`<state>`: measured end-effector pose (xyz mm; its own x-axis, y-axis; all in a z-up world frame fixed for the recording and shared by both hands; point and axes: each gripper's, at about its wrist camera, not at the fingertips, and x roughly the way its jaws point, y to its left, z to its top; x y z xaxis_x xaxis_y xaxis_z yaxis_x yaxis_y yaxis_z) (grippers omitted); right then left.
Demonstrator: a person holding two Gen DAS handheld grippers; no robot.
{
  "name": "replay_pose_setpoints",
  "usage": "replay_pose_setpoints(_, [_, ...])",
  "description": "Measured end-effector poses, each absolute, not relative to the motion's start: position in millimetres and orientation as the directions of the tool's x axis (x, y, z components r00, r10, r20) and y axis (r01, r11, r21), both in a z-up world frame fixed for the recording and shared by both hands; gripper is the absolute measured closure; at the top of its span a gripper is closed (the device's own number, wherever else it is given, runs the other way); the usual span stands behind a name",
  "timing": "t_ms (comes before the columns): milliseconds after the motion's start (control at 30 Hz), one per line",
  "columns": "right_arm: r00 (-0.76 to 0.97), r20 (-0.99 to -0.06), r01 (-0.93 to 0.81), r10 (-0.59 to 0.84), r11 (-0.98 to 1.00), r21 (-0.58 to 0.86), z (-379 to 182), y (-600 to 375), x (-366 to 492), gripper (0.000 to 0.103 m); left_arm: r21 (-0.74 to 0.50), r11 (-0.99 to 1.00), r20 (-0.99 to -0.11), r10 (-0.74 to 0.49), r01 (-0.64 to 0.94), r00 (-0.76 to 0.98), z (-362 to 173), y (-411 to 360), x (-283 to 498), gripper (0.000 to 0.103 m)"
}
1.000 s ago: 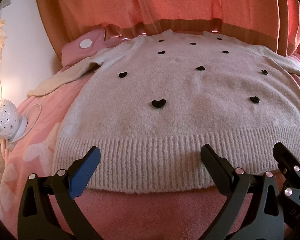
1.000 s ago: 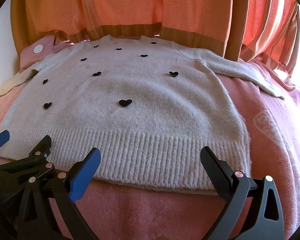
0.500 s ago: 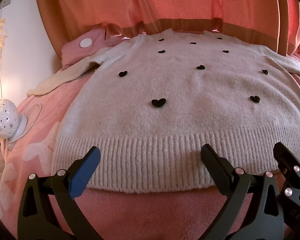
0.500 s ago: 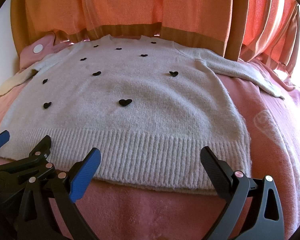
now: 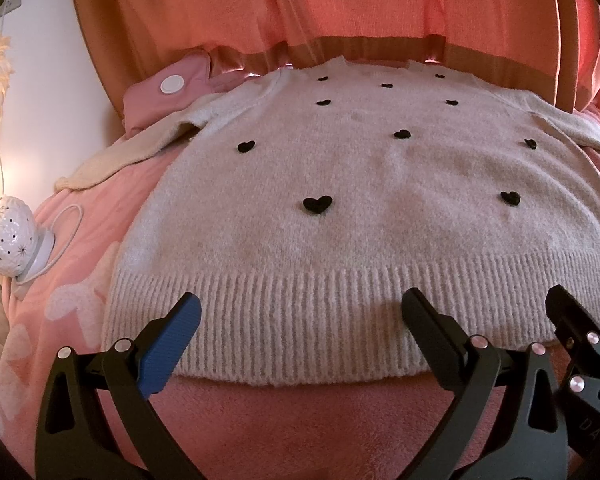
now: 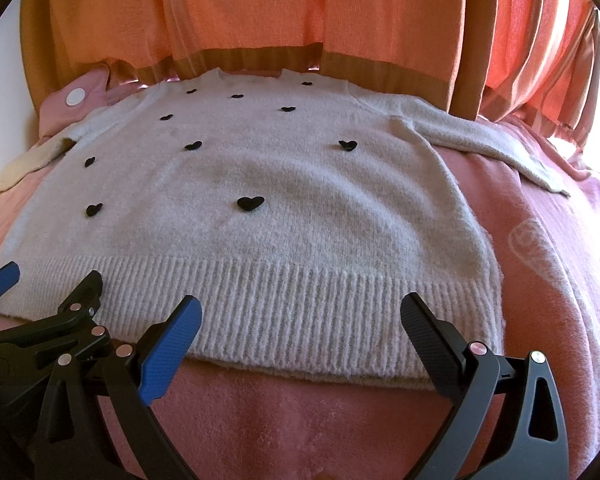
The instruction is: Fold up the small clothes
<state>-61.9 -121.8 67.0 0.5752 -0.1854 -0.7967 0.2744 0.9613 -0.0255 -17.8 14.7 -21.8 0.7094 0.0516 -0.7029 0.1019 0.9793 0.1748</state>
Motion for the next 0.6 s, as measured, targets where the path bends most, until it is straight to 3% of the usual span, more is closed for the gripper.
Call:
replay_pose_setpoints(167, [0.632,-0.771,0.278,-0.074,0.951,0.136,92,-160,-55,0.005,0.06,0.982,-0.72,-0.083,0.181,0.689,-14,18,-16,0.005])
replay_pose_setpoints(333, [0.715,-0.691,0.395,-0.106,0.877,0.274,134,-266,-50,0.005,-0.057,0.979,-0.686,-0.181,0.197,0.704,15,28,-1,0.005])
replay_pose_setpoints(600, [0.58,-0.771,0.712,-0.263,0.624,0.322,82,-477,-34,0.005,-0.316,0.941,-0.648,-0.308,0.122,0.697,47,40,67,0.005])
